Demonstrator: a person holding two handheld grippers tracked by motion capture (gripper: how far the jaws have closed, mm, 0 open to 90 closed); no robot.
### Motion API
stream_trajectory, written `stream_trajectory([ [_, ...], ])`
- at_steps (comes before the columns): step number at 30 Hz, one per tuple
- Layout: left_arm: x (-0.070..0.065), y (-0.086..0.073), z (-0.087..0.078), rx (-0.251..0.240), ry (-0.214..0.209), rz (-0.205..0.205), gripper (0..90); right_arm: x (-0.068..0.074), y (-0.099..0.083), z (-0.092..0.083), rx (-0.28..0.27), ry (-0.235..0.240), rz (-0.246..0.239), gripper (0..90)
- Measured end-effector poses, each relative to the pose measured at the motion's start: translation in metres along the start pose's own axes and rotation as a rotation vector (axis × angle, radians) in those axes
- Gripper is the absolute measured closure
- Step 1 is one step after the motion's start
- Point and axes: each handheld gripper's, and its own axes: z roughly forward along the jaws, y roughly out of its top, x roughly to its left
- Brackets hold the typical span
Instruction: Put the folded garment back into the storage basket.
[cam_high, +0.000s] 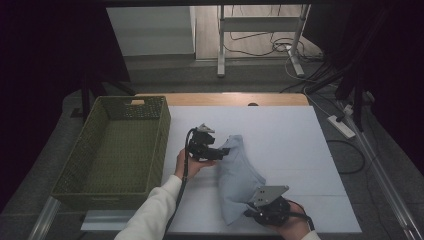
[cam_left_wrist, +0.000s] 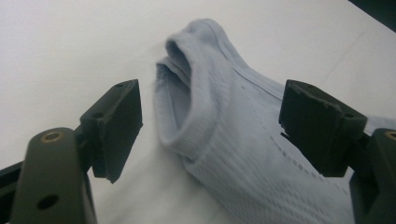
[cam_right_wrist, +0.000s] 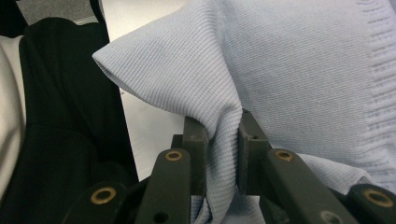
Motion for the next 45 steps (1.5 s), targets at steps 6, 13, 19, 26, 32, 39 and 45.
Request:
stream_trajectory([
  [6, 0.008, 0.001, 0.014, 0.025, 0.019, -0.013, 22.1, 0.0, -0.001, 0.002, 0.002, 0.004, -0.001, 77.2],
  [13, 0.01, 0.007, 0.022, 0.052, 0.046, 0.015, 21.7, 0.0, -0.002, 0.002, 0.006, 0.005, -0.001, 77.2],
  [19, 0.014, 0.013, 0.03, 0.067, 0.056, 0.021, 21.7, 0.0, -0.002, 0.002, 0.007, 0.003, -0.004, 77.2],
  [26, 0.016, 0.017, 0.044, 0.097, 0.059, 0.031, 21.7, 0.0, -0.002, 0.002, 0.007, 0.004, -0.006, 77.1],
  [32, 0.015, 0.017, 0.056, 0.132, 0.066, 0.061, 21.3, -0.001, -0.002, 0.001, 0.006, 0.004, -0.007, 77.2],
  [39, 0.017, 0.016, 0.064, 0.153, 0.067, 0.062, 20.4, -0.001, -0.002, 0.001, 0.006, 0.004, -0.007, 77.1],
  [45, 0.019, 0.015, 0.067, 0.158, 0.06, 0.064, 19.8, -0.001, -0.002, 0.001, 0.008, 0.006, -0.007, 77.1],
])
